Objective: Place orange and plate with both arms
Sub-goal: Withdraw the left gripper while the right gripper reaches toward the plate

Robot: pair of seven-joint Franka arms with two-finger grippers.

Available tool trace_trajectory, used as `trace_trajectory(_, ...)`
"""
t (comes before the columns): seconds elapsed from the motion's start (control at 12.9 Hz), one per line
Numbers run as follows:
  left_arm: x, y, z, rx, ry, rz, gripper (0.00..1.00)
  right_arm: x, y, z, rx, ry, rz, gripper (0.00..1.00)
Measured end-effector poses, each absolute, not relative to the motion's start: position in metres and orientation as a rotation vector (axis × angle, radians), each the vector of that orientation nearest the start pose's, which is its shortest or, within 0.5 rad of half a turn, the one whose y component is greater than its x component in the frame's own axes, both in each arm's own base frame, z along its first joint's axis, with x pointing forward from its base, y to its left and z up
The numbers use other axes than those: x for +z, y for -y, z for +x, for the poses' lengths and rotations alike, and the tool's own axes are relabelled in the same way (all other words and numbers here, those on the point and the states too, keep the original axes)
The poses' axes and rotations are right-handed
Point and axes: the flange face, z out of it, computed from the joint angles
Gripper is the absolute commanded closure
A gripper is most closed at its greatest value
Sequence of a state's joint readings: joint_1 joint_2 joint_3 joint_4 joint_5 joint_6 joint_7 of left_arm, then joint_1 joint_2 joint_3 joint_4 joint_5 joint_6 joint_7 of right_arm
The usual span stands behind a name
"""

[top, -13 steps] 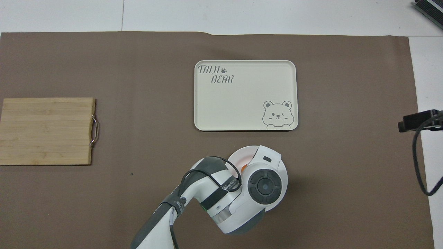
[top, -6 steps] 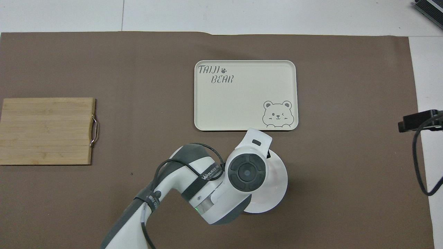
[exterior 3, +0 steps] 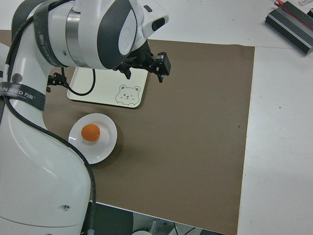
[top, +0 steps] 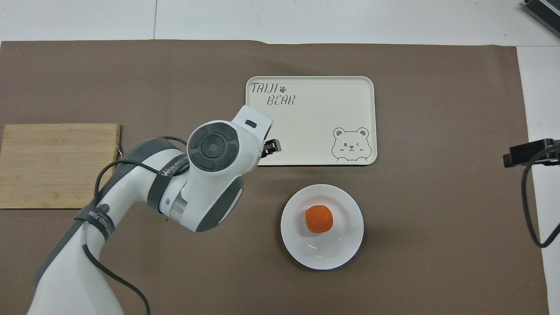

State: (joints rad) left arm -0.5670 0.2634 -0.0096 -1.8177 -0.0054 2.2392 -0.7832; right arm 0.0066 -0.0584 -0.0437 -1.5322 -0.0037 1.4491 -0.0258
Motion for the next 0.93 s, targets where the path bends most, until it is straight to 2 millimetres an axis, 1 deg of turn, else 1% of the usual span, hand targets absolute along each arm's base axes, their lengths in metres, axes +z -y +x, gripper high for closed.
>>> trace_trajectory(0.23,0.408,0.258,0.587,-0.195,0.254,-3.232,0.00,0.665,0.025,0.522,0.035,-0.031,-3.141,0.00)
trace_trajectory(0.39,0.408,0.196,0.609,-0.185,0.180,-3.237,0.00,0.666,0.026,0.521,0.033,-0.033,-3.141,0.00)
trace_trajectory(0.47,0.410,0.166,0.616,-0.166,0.137,-3.240,0.00,0.665,0.026,0.521,0.034,-0.030,-3.141,0.00)
trace_trajectory(0.62,0.426,0.110,0.622,-0.135,0.048,-3.252,0.00,0.663,0.024,0.519,0.043,0.020,-3.125,0.00)
trace_trajectory(0.7,0.440,0.086,0.622,-0.134,0.019,-3.253,0.00,0.657,0.022,0.518,0.060,0.044,-3.098,0.00)
trace_trajectory(0.78,0.457,0.067,0.619,-0.138,-0.008,-3.252,0.00,0.648,0.021,0.519,0.071,0.055,-3.057,0.00)
trace_trajectory(0.85,0.473,0.056,0.615,-0.142,-0.035,-3.250,0.00,0.637,0.020,0.522,0.070,0.056,-3.021,0.00)
trace_trajectory(0.93,0.491,0.048,0.610,-0.143,-0.061,-3.250,0.00,0.623,0.017,0.525,0.072,0.052,-2.969,0.00)
